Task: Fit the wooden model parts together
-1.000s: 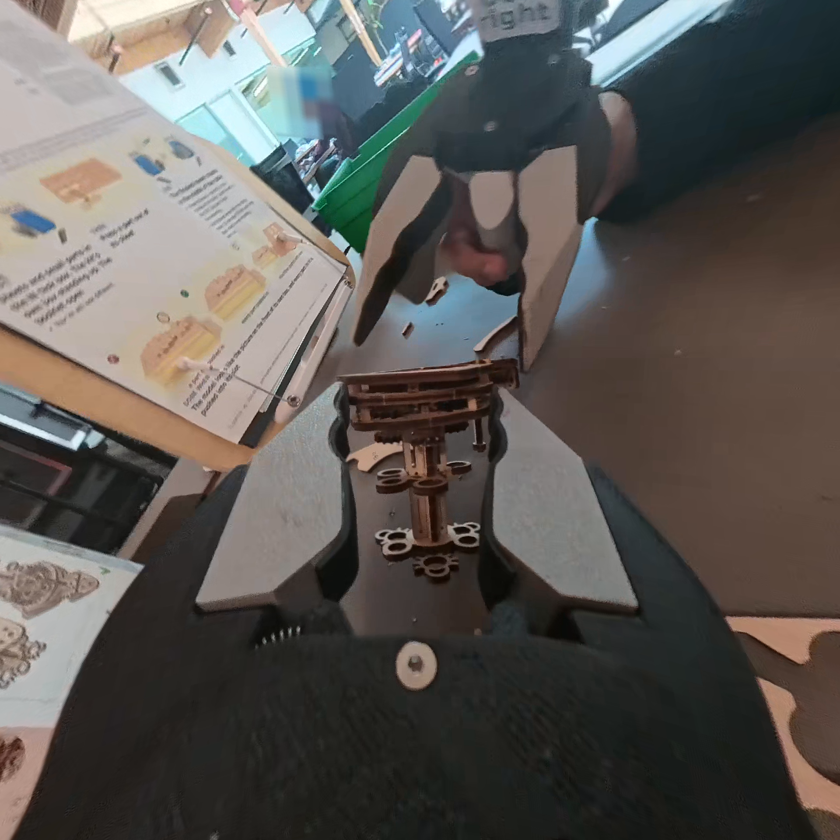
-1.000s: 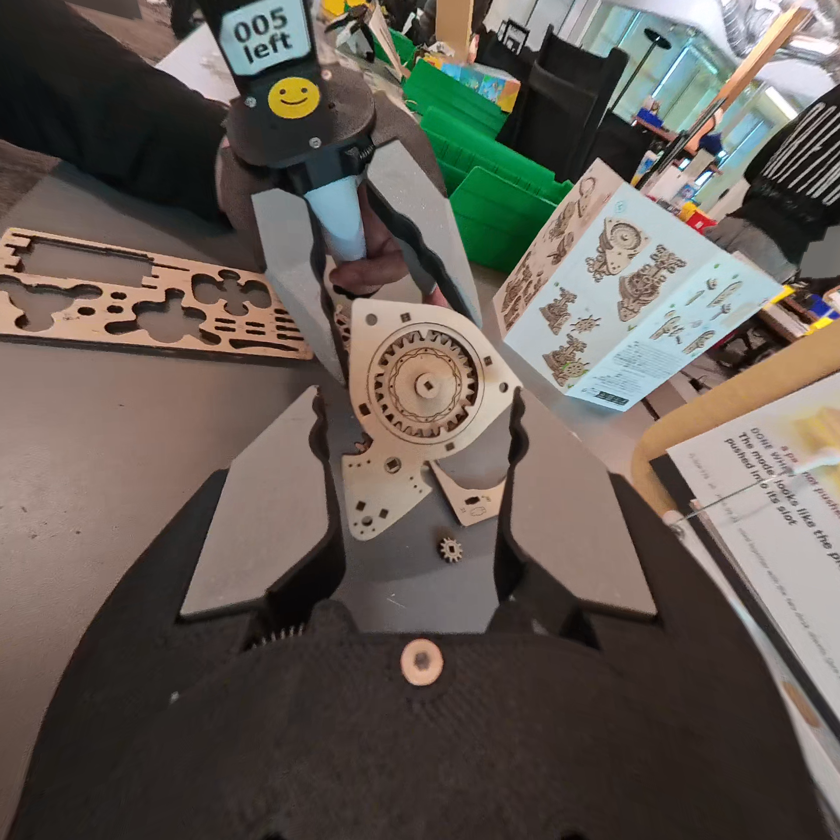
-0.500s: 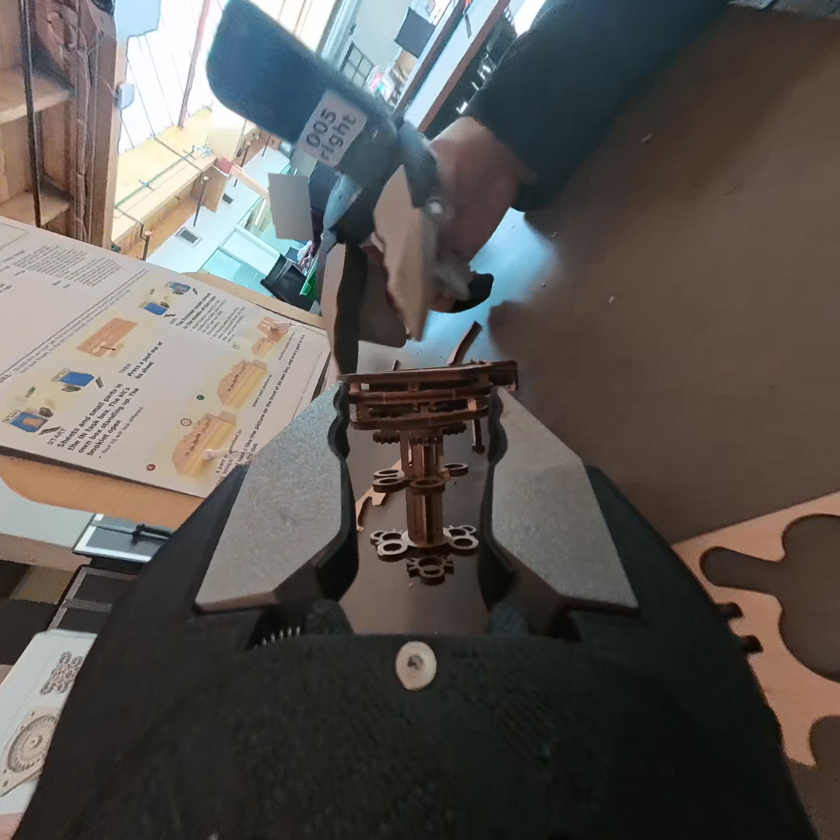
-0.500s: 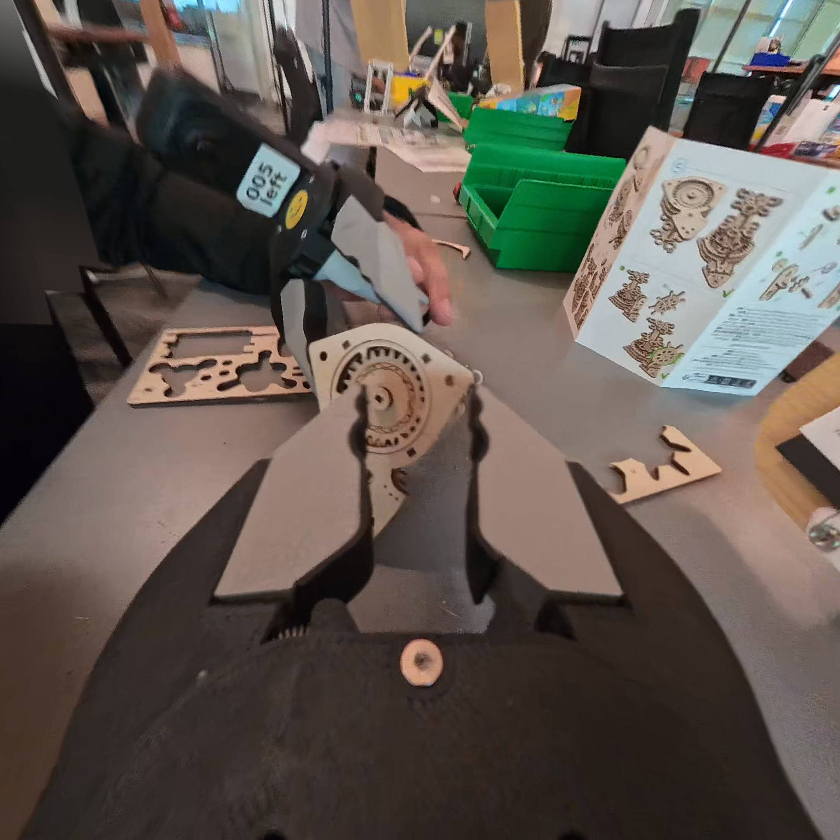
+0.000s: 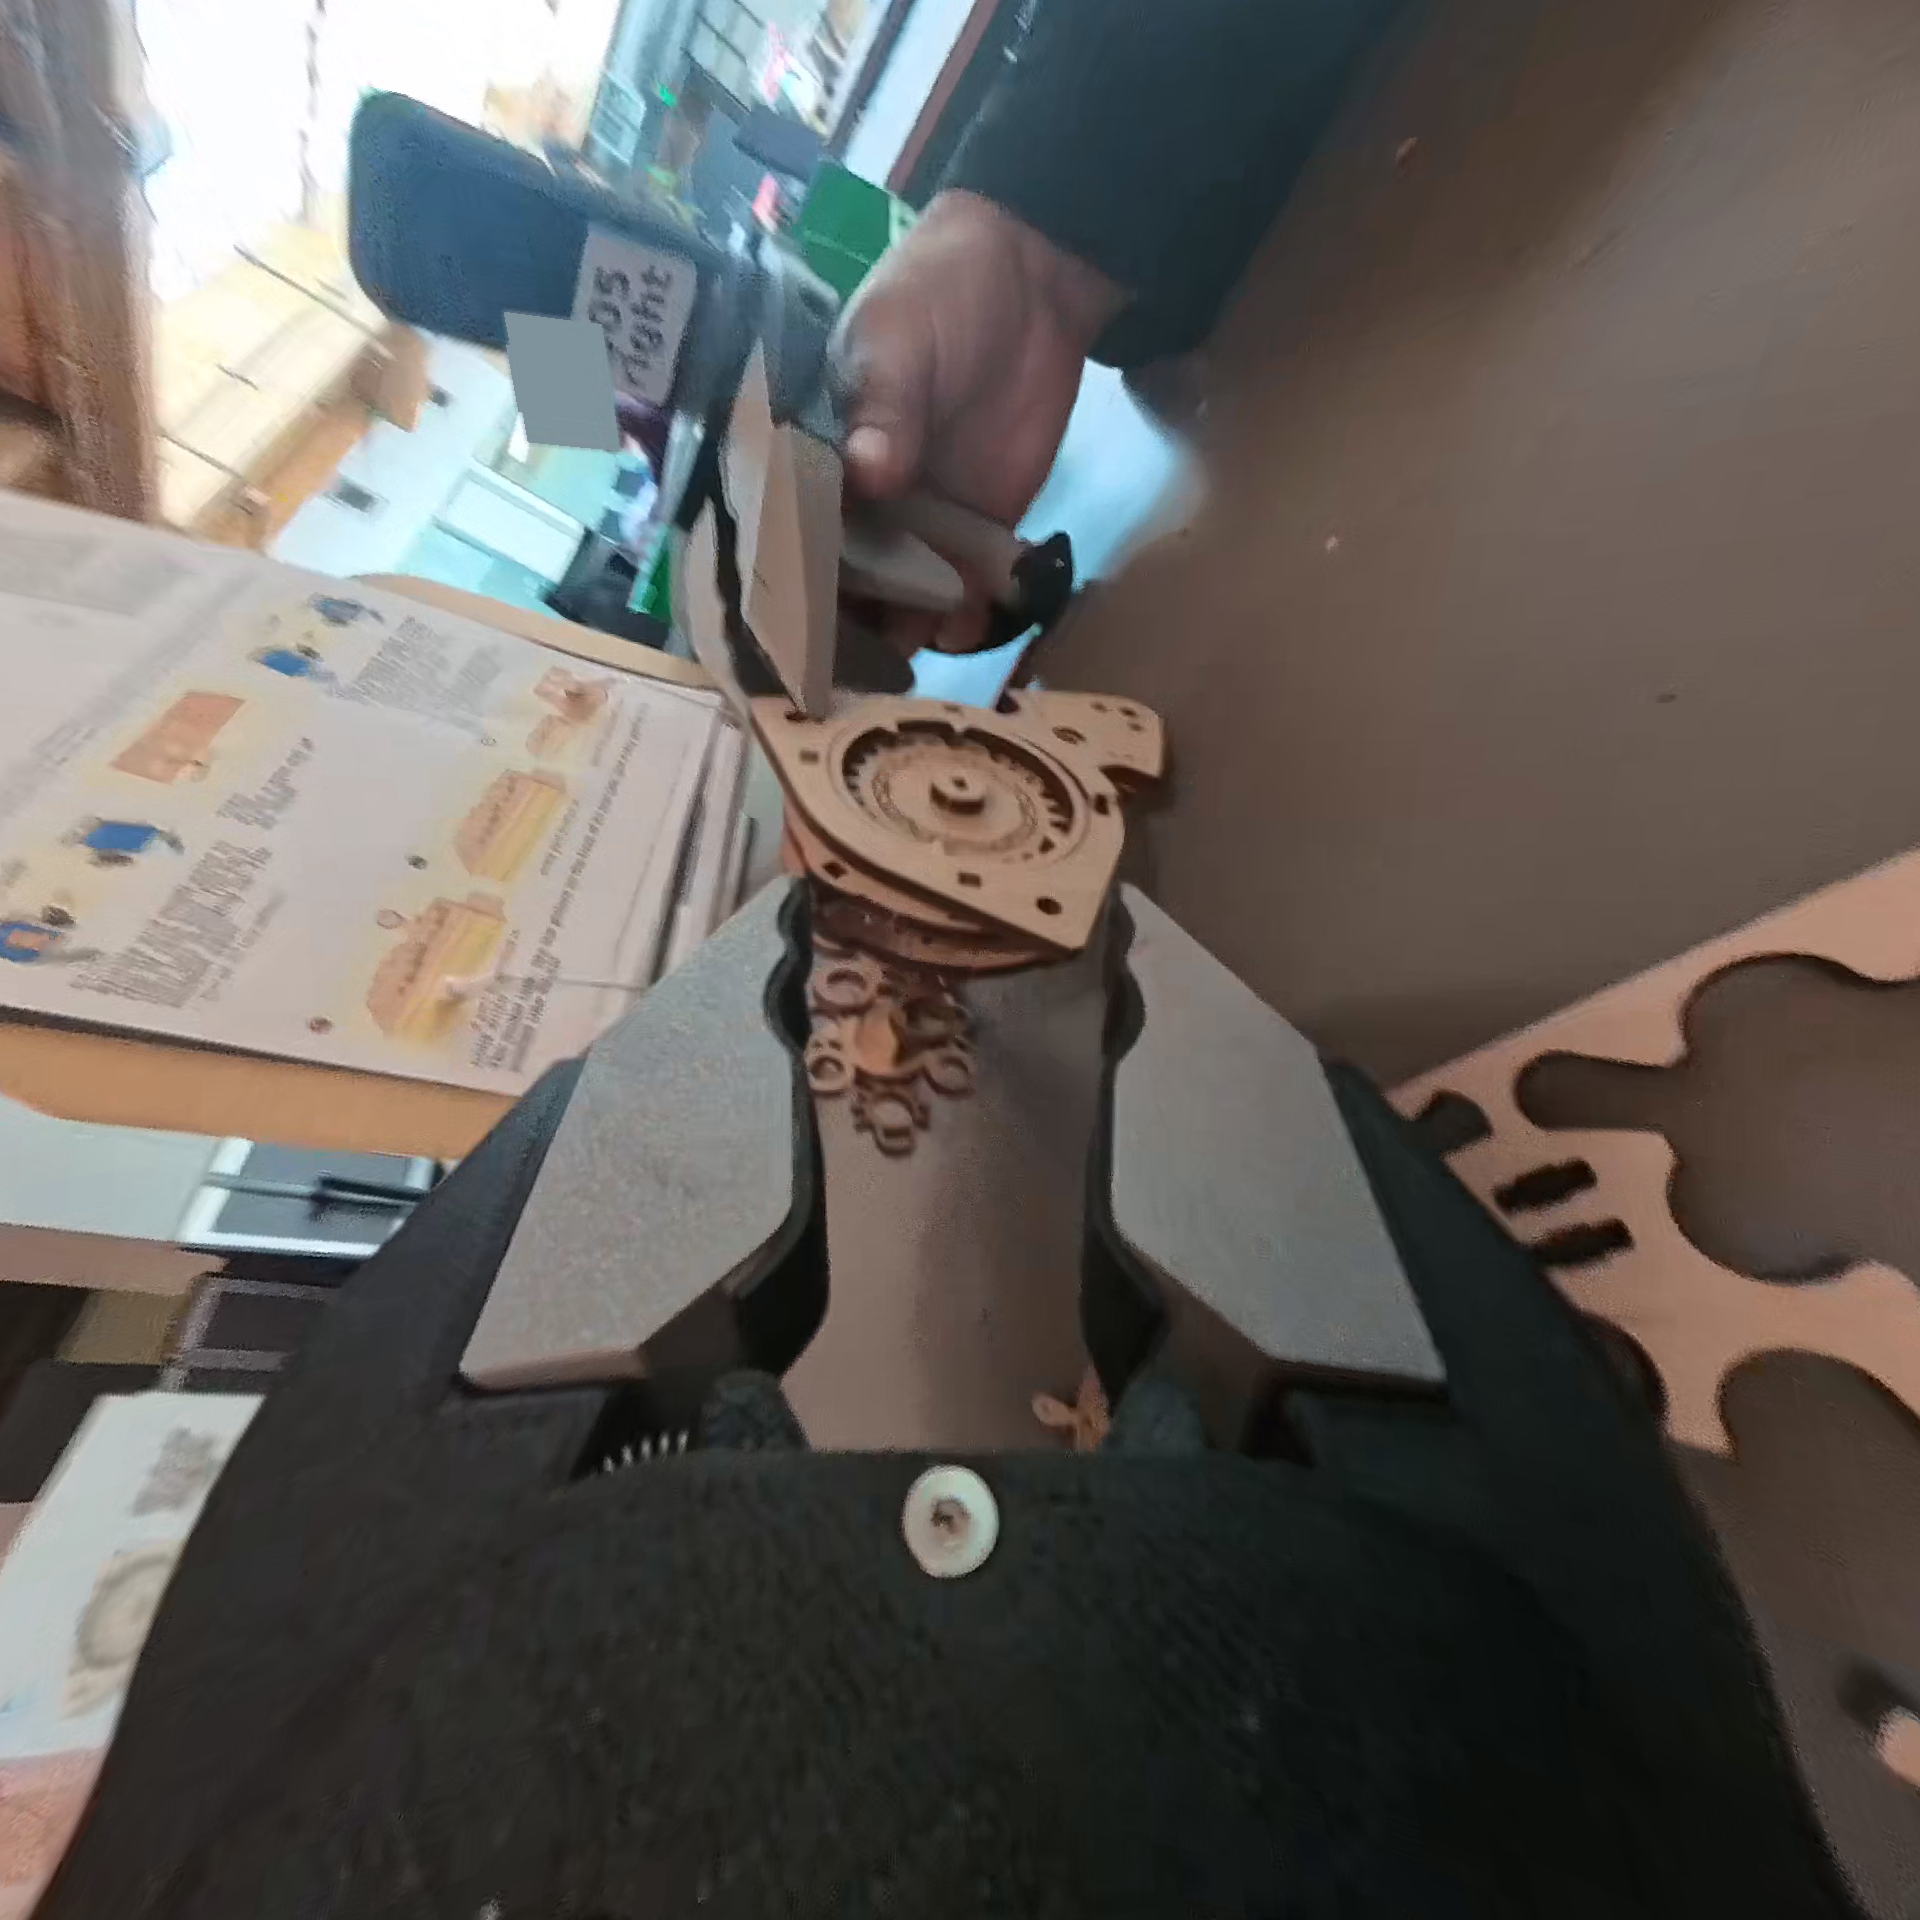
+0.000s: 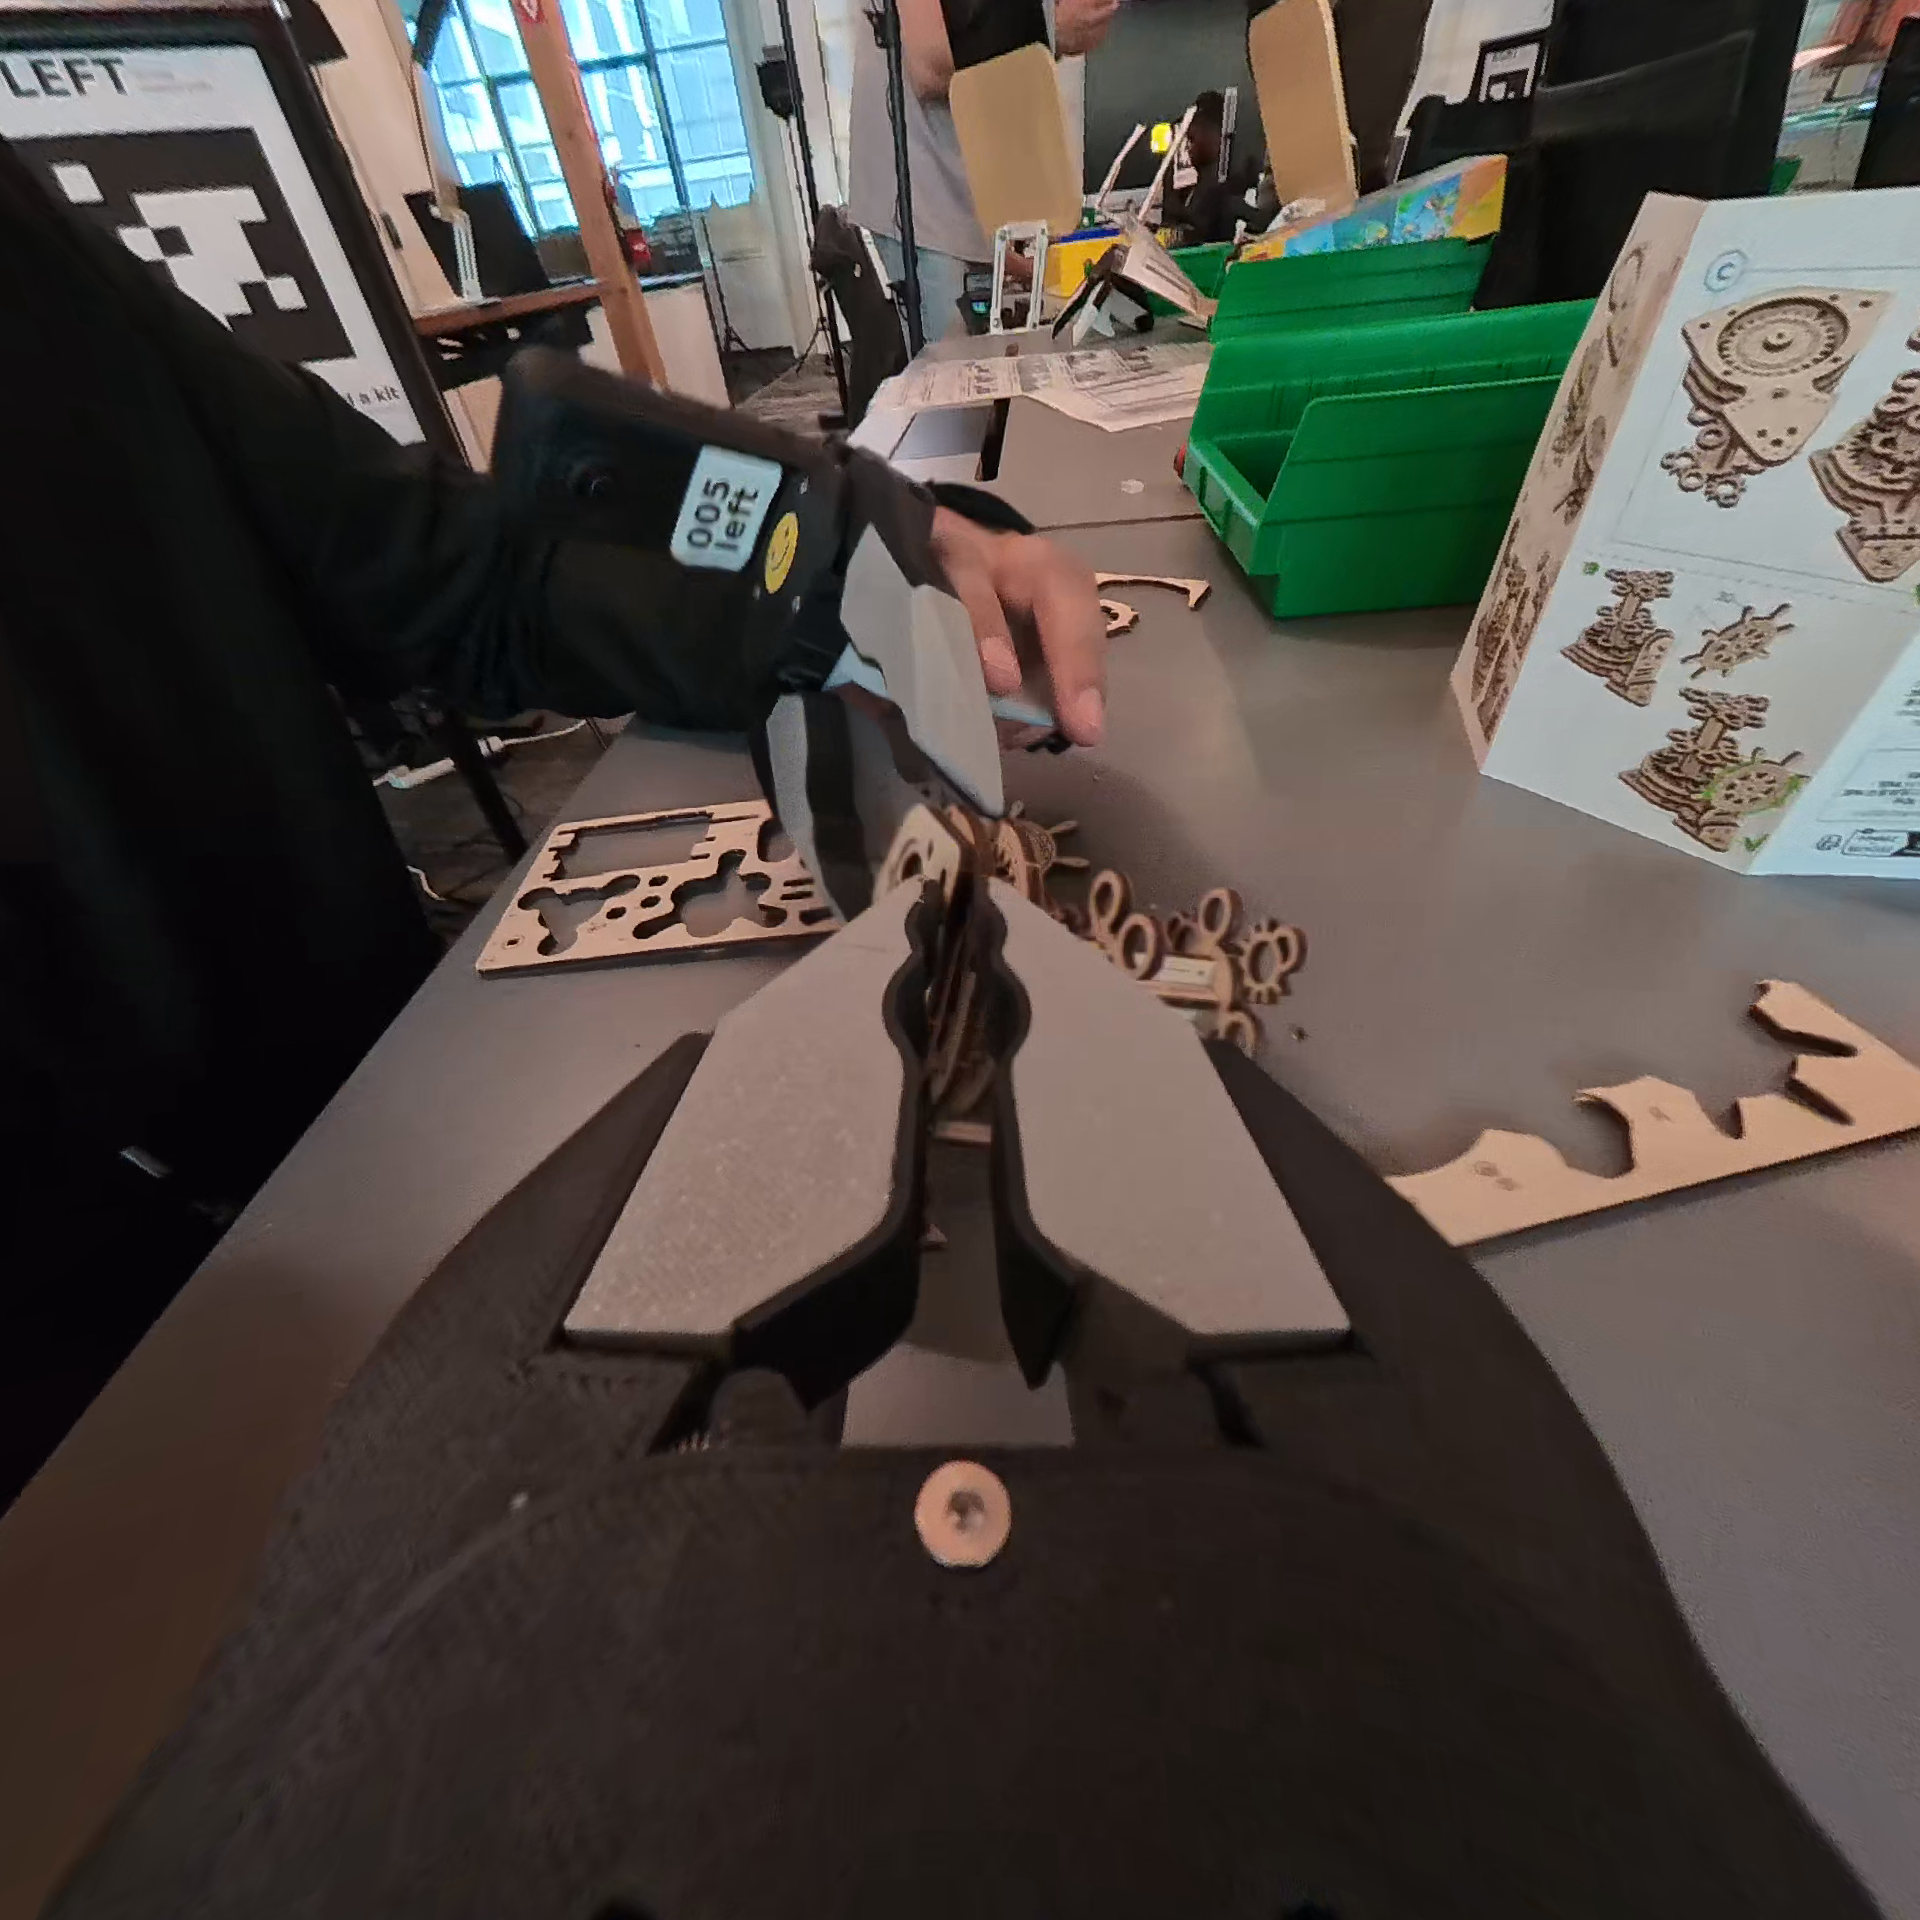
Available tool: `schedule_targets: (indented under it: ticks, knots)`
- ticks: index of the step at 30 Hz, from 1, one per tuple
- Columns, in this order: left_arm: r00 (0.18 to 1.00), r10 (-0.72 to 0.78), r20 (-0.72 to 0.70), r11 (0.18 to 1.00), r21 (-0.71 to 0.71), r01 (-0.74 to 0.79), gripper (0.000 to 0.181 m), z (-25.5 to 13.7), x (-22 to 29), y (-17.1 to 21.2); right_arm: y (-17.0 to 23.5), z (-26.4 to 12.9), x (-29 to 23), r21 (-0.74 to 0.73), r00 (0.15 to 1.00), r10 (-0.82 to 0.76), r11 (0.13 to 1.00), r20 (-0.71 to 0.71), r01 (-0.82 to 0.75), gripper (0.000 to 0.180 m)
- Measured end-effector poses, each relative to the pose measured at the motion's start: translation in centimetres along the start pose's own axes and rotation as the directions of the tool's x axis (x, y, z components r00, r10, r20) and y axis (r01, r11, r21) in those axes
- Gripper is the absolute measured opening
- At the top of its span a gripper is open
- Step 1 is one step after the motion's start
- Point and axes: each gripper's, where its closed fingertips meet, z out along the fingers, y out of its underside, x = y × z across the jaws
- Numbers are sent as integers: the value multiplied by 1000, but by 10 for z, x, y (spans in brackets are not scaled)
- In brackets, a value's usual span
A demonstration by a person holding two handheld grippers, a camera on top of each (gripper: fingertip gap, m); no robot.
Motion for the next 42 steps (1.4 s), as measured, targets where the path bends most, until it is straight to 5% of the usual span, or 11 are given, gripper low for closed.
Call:
schedule_targets:
  ticks: [7, 11, 18, 24, 29, 42]
  knots:
    - [955, -295, 18, 955, 23, 295, 39, -23, -33, 6, 3, 2, -9, -64, 994, -111, 992, -8, 110, 0]
    - [885, -465, -34, 883, 60, 466, 21, -19, -41, -3, 9, 7, -19, -206, 915, -399, 902, -57, 380, 0]
    - [913, -394, -104, 919, -51, 391, 21, 2, -8, -4, 23, 19, -37, -332, 762, -646, 729, -45, 599, 0]
    - [926, -354, -128, 935, -58, 350, 9, 0, -1, -5, 24, 19, -38, -321, 754, -656, 724, -44, 611, 0]
    - [908, -375, -189, 927, -48, 372, 31, -7, 2, -9, 25, 18, -38, -317, 755, -654, 726, -44, 611, 0]
    - [908, -360, -215, 933, -83, 350, 22, 0, 9, -10, 27, 16, -42, -314, 747, -665, 710, -6, 630, 0]
